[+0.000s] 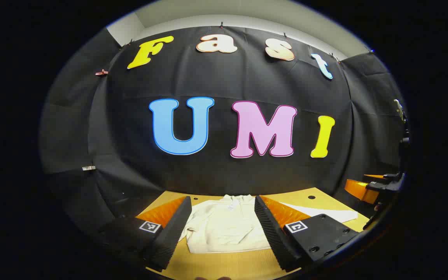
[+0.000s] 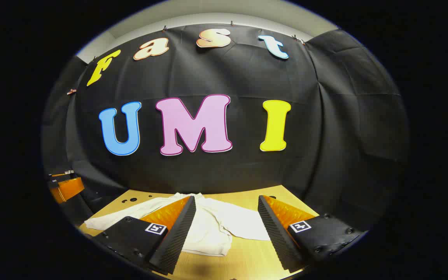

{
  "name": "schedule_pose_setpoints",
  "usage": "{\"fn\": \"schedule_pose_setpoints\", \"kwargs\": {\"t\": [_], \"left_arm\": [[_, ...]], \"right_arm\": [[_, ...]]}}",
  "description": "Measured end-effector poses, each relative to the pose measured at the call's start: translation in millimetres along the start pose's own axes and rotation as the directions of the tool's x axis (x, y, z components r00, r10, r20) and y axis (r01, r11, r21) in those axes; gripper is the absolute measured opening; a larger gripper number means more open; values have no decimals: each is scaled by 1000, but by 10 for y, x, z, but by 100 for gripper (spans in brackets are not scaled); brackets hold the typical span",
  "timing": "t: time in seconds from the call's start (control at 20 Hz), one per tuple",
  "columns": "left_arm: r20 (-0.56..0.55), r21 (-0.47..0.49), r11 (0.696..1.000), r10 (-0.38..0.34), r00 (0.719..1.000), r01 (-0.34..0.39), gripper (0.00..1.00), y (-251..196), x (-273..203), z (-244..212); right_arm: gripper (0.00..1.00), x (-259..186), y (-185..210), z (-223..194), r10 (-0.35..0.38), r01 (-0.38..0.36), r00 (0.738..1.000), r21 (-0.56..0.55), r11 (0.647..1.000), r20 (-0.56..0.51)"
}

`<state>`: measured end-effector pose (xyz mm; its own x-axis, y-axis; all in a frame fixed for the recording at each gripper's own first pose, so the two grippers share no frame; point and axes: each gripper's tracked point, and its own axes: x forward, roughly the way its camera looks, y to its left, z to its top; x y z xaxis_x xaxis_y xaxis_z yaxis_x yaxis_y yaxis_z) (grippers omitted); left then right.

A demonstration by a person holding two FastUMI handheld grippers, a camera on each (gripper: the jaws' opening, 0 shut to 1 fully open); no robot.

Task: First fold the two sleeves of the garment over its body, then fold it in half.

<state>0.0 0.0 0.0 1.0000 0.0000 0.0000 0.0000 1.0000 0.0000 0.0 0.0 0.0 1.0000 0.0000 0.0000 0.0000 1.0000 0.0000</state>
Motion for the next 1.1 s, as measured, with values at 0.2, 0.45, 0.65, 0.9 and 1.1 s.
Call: {"fn": "schedule_pose_setpoints", "kwargs": {"t": [0.2,0.45,0.65,0.9,1.1], "left_arm": [[-8,-7,1000,5,1000,-5,100,16,36,-33],[-19,-3,1000,1,1000,-1,100,48,60,-97],[-32,-2,1000,-6,999,6,100,64,79,-147],[-41,3,1000,-5,999,5,100,68,120,-162],[-52,-2,1000,3,999,-3,100,49,150,-189]], "right_arm": [[98,36,77,-49,27,-27,1000,-10,1000,-10],[98,139,139,-79,58,-57,998,18,998,-25],[98,240,75,-86,45,-44,999,35,998,-30],[98,308,33,-152,39,-38,998,27,999,-44],[98,353,-7,-221,42,-41,998,31,999,-51]]}}
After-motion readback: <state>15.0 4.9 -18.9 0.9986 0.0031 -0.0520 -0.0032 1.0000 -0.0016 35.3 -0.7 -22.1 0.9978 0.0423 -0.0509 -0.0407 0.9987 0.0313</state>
